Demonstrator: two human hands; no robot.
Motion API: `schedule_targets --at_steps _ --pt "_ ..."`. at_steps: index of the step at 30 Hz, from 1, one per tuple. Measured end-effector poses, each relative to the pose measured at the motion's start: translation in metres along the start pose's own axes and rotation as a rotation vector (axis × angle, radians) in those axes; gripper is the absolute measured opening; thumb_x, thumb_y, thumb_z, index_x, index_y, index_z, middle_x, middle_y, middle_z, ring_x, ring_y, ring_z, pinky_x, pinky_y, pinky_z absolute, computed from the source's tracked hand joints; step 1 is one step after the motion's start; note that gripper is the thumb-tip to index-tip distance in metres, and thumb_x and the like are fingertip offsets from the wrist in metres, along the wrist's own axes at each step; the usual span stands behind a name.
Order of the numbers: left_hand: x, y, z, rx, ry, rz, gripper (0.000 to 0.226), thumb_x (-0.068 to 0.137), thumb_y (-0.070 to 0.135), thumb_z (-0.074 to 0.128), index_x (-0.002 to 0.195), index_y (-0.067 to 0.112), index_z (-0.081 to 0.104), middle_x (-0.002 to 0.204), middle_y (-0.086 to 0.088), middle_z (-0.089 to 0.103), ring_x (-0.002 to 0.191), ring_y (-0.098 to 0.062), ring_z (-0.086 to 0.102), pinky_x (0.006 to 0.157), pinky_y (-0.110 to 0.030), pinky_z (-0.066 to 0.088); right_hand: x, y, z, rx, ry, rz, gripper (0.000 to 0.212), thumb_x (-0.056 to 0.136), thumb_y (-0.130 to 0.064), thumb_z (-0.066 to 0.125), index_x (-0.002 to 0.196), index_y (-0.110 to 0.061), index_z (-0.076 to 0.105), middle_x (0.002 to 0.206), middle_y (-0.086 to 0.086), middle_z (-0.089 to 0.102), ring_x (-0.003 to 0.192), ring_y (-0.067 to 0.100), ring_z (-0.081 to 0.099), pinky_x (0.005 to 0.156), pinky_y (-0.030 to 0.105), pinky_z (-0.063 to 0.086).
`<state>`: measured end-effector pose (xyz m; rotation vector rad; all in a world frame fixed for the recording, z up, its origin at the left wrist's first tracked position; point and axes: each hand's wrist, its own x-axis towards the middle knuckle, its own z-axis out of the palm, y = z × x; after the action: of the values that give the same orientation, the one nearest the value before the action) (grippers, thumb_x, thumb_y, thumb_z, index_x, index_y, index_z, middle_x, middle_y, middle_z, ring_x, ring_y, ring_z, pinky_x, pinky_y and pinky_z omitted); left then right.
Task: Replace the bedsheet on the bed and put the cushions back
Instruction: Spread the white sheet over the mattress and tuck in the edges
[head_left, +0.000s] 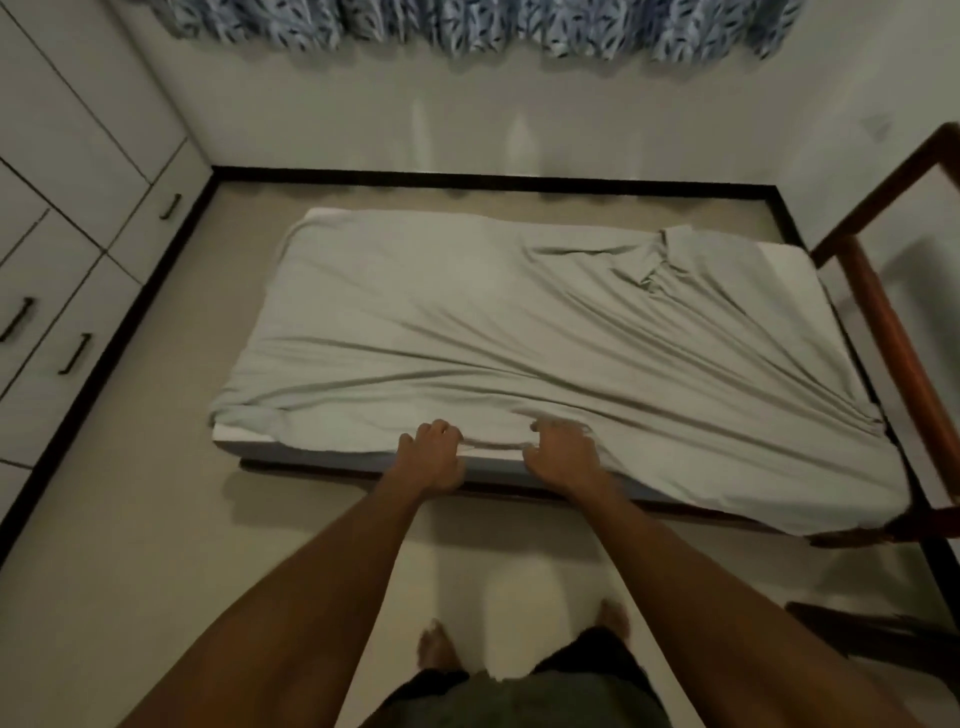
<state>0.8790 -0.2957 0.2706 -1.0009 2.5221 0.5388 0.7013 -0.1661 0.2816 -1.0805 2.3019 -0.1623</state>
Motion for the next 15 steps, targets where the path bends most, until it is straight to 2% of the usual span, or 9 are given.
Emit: schedule_targets --at_steps 6,10,15 --pt "-0.028 -0.151 -0.011 0.024 -0.046 -0.118 0.051 0.101 0.042 0.049 0.145 0.017 0.047 0.150 -0.007 0.043 0.135 -0.029 0.043 0.111 -0.051 0.035 0.010 -0.116 0.055 -0.069 -0.056 -0.071 0.052 0.102 -0.040 0.046 0.148 -0.016 0.048 0.142 0.013 0.056 0.132 0.033 0.047 0.108 0.045 0.040" --pt "-0.024 -0.215 -0.018 -0.021 -0.041 -0.134 0.049 0.101 0.040 0.051 0.144 0.017 0.049 0.149 -0.006 0.045 0.134 -0.029 0.045 0.110 -0.050 0.039 0.037 -0.169 0.083 -0.078 -0.090 -0.095 0.053 0.100 -0.037 0.047 0.148 -0.015 0.050 0.141 0.014 0.057 0.130 0.034 0.050 0.105 0.044 0.043" --pt "-0.012 -0.295 -0.026 -0.015 -0.074 -0.144 0.043 0.097 0.040 0.053 0.133 0.017 0.056 0.139 -0.005 0.051 0.123 -0.027 0.053 0.100 -0.043 0.046 0.087 -0.234 0.117 -0.094 -0.130 -0.102 0.050 0.102 -0.038 0.046 0.146 -0.015 0.050 0.138 0.013 0.059 0.127 0.032 0.051 0.101 0.041 0.045"
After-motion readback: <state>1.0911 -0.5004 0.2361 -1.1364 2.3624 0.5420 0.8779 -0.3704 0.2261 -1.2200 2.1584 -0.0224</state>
